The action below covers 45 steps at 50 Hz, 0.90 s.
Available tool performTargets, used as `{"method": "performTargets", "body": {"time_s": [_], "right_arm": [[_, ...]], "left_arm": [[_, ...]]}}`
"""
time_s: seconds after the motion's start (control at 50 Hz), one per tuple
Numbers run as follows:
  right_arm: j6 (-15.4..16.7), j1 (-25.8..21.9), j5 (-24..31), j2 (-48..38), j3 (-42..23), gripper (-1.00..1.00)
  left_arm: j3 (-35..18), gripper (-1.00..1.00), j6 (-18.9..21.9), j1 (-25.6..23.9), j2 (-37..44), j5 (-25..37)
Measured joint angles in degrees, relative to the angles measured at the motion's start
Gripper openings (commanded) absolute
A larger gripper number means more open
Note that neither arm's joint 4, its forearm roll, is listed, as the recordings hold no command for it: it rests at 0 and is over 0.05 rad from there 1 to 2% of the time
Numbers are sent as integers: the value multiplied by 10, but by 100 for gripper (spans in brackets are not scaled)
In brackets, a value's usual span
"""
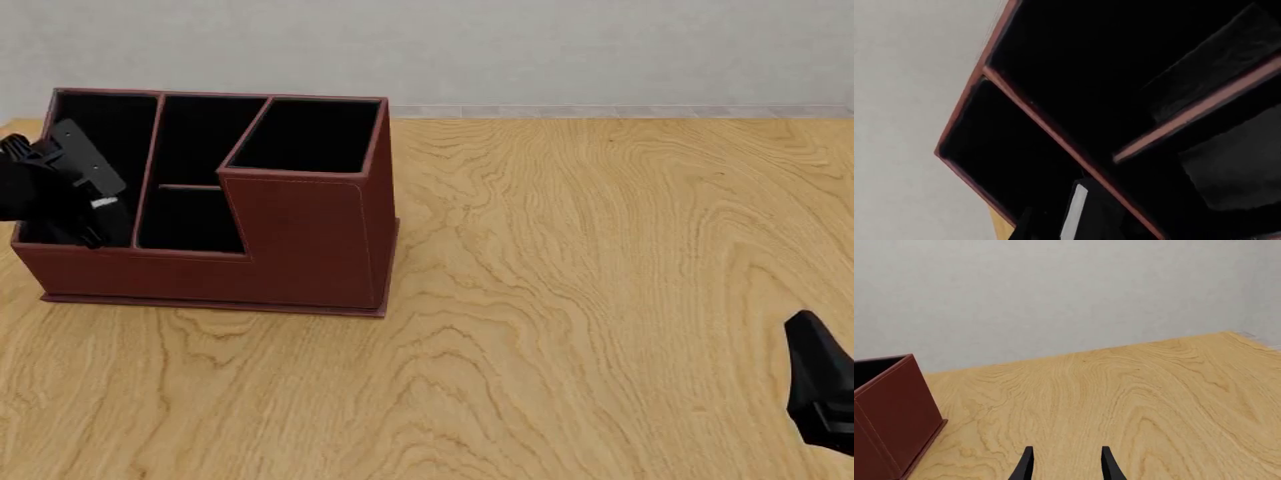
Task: Pick up the book and place it in the left compartment of the caddy.
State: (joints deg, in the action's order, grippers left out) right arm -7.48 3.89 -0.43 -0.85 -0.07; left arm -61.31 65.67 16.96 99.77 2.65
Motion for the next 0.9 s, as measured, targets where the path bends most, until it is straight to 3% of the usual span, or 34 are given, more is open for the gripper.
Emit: {"method": "performTargets", "body": {"time_s": [0.9], "right_arm": [[1, 0, 1, 2, 0, 100]], "left_arm": [[2, 100, -1, -8, -27, 18]]}}
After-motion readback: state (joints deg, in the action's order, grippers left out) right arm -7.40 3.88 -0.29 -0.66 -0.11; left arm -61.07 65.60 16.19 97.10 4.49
